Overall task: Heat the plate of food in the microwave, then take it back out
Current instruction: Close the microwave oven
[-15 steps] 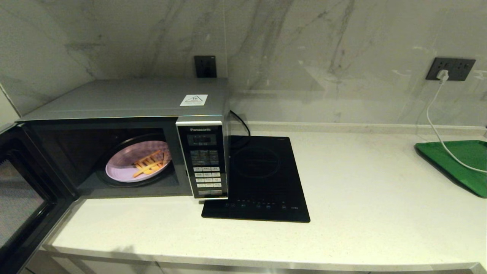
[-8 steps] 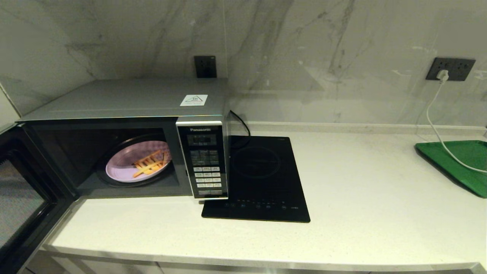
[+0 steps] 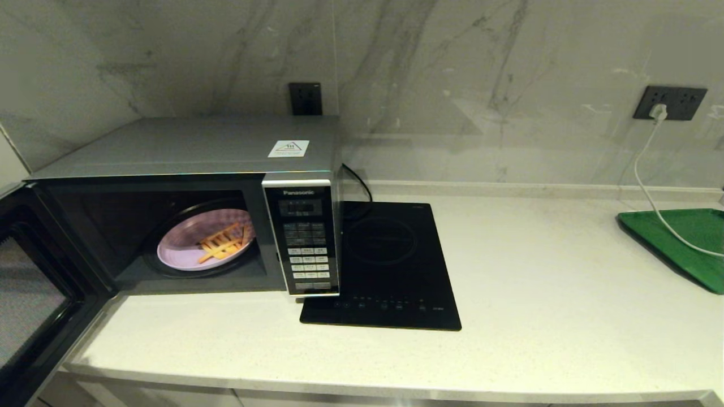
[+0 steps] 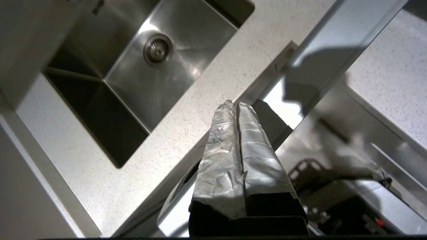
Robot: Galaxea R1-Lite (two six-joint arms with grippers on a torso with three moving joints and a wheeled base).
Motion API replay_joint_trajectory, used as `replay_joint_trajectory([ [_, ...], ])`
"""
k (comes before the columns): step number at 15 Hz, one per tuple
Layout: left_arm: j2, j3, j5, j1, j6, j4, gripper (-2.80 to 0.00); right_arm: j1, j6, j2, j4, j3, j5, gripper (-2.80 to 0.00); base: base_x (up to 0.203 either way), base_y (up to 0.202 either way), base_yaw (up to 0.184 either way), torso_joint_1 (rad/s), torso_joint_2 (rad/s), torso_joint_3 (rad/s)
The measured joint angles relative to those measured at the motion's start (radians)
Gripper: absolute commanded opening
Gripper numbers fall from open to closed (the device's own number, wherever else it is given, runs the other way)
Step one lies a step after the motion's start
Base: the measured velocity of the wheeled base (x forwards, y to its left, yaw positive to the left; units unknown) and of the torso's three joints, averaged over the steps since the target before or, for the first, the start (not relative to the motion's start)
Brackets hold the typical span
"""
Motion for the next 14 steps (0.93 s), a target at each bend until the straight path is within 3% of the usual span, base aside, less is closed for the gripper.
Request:
replay_joint_trajectory([
  [10,0.115,0.003,-0.005,0.031,-0.008,-0.039,-2.80,0.000,0.000,0.000,0.000,0.000,0.000,-2.80,0.000,0.000,0.000,0.000,0.00,0.000],
  [14,0.108,0.009,-0.053,0.030,-0.008,-0.031,-2.80,0.001,0.000,0.000,0.000,0.000,0.000,-2.80,0.000,0.000,0.000,0.000,0.00,0.000],
])
